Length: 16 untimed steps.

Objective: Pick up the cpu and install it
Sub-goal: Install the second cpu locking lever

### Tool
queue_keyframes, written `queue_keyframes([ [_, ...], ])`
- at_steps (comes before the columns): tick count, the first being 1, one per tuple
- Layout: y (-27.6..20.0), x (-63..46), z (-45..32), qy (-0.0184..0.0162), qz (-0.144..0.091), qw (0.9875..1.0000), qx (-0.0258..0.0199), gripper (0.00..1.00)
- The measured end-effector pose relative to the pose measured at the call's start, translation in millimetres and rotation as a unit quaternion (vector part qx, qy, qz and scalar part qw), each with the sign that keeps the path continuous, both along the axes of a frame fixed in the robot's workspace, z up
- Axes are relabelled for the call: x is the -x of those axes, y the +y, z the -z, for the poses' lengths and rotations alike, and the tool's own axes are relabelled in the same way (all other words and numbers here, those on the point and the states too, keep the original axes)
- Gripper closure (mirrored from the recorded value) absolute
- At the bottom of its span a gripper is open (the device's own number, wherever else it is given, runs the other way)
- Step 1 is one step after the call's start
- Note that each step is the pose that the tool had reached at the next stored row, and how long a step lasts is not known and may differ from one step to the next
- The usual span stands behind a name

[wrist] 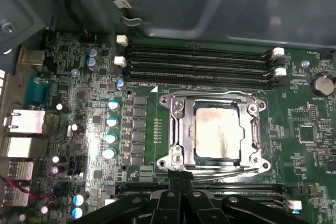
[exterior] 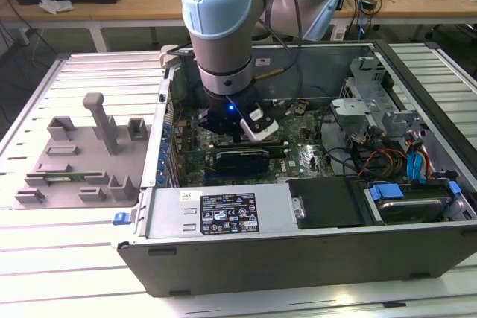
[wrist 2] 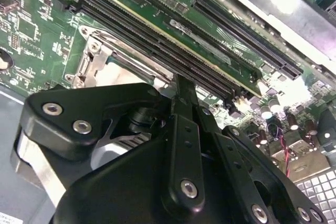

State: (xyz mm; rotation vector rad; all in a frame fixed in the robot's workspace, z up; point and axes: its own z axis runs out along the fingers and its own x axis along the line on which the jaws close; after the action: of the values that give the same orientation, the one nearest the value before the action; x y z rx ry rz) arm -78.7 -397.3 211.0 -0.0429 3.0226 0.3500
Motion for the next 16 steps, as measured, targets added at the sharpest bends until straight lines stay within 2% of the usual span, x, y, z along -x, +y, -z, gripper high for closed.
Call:
queue_keyframes([
  [8,0.0,6.9,5.7,0.0000,0.022,0.9997,-0.0079,0.89],
  [16,0.5,10.7,12.0,0.0003,0.043,0.9987,-0.0256,0.89],
])
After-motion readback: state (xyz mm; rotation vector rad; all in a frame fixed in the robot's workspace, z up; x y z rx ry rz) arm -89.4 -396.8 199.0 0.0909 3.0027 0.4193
